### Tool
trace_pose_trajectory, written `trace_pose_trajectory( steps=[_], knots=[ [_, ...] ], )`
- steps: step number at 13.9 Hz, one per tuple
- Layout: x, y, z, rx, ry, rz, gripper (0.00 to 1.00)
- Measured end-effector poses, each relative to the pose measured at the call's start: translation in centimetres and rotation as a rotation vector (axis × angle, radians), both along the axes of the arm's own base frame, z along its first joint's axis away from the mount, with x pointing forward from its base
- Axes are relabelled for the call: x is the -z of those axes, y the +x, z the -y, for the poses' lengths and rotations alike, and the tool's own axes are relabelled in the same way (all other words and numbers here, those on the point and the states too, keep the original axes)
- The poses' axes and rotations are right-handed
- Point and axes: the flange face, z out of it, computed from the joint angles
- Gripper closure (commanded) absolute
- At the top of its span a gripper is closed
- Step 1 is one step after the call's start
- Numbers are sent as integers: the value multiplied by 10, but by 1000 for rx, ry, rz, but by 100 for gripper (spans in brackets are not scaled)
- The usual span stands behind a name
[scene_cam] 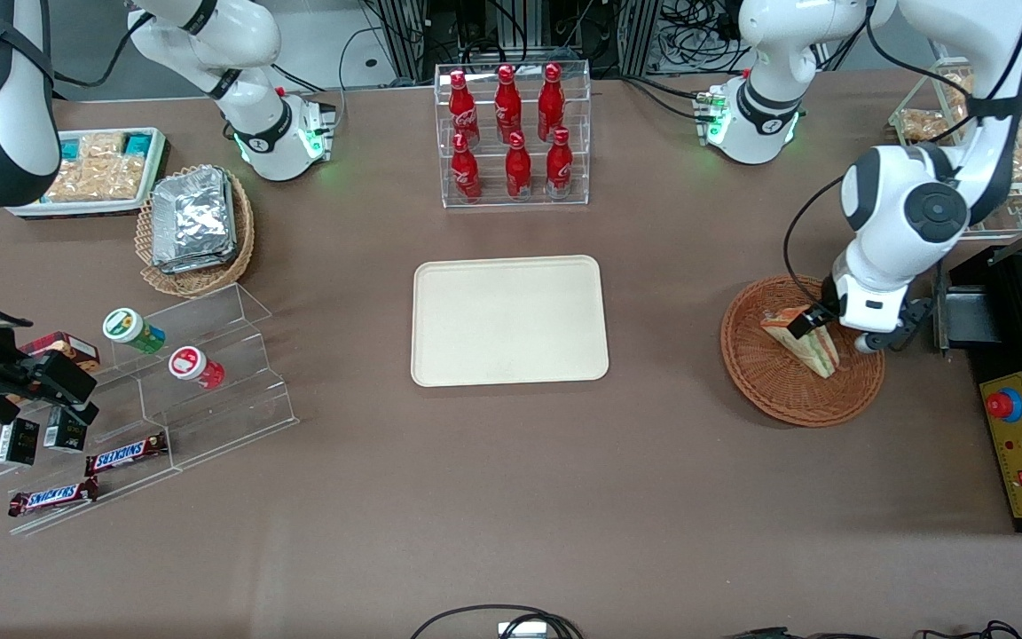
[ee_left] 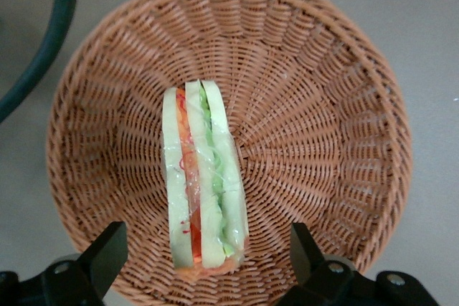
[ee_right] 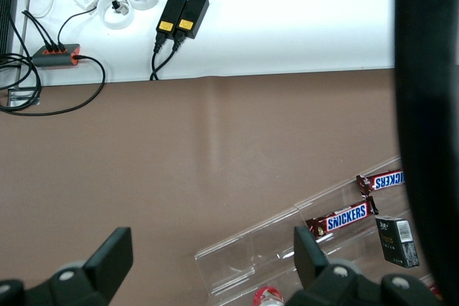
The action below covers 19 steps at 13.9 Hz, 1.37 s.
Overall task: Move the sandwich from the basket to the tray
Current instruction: 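Close the left gripper on the sandwich wedge, then lift the sandwich and carry it with the left gripper over the cream tray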
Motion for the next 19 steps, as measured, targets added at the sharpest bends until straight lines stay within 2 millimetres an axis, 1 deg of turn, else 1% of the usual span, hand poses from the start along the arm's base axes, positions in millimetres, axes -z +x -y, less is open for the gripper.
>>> trace_pose_trajectory(
  steps=[3, 6, 7, 8, 9, 10, 11, 12, 13, 17, 19],
  knots=[
    [28, -13, -2, -11, -15, 16, 0],
    [43, -14, -2, -14, -24, 14, 1],
    [47, -14, -2, -15, -26, 14, 4],
    [49, -14, -2, -15, -28, 14, 11],
    [51, -13, -2, -17, -30, 16, 20],
    [51, -13, -4, -21, -30, 17, 35],
    [51, -13, -8, -31, -30, 19, 58],
    [51, -12, -13, -40, -30, 19, 84],
    [51, -12, -16, -48, -30, 19, 100],
    [50, -11, -18, -51, -30, 23, 100],
    [45, -8, -18, -51, -28, 30, 100]
  ],
)
